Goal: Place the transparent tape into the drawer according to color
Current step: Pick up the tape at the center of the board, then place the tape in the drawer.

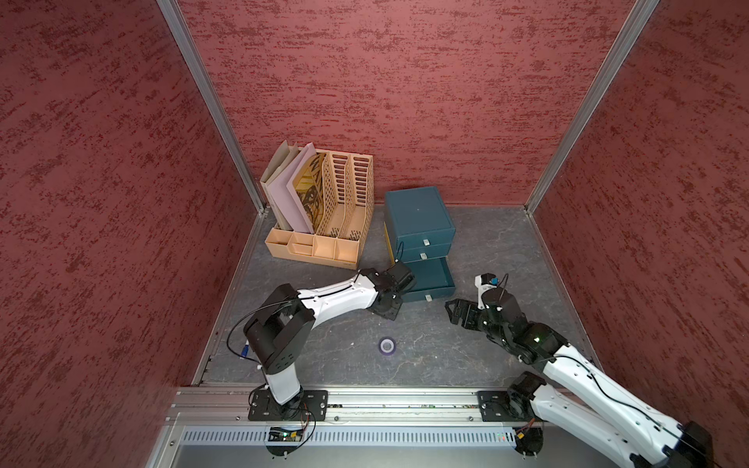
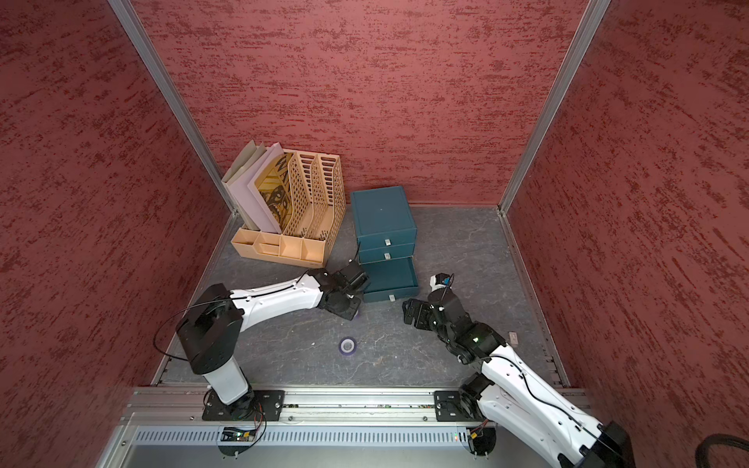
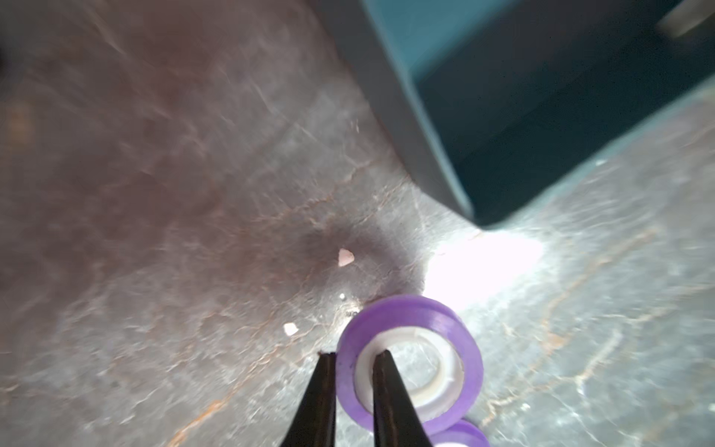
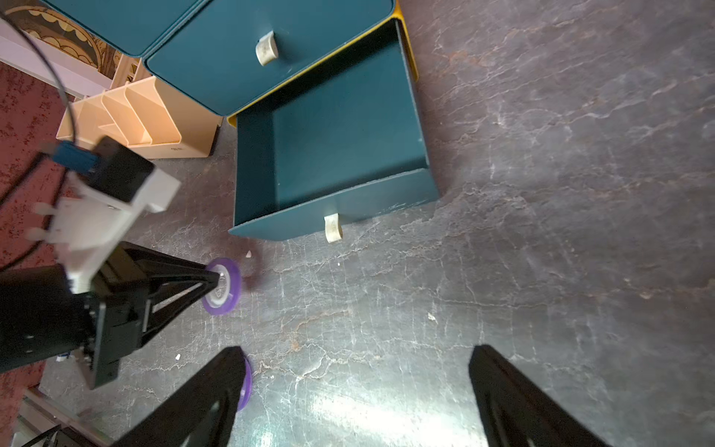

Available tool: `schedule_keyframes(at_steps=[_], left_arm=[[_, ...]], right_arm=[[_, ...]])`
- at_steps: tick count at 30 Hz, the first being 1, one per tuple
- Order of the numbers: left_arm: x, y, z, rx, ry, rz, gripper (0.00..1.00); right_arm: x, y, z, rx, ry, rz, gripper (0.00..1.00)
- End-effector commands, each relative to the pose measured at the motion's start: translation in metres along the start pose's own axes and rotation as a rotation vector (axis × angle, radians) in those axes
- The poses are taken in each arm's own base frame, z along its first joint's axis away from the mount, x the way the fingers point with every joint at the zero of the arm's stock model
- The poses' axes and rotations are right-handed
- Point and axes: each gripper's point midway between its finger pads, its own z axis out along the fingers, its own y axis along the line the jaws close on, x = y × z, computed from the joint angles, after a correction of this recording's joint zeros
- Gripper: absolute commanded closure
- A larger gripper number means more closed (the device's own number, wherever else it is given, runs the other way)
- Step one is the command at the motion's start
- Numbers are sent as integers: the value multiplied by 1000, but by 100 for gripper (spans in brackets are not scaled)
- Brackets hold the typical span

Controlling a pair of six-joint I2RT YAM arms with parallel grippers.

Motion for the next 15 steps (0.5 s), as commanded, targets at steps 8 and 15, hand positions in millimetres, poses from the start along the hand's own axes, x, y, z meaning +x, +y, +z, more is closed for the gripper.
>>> schedule_keyframes(at_steps=[8, 15], left_arm=[[-76, -17, -70, 33, -354, 36, 100], [-114, -32, -65, 2, -428, 67, 100]], right_arm=[[-2, -14, -4, 38, -42, 24, 3], [-4, -14, -10, 31, -59, 35, 3]])
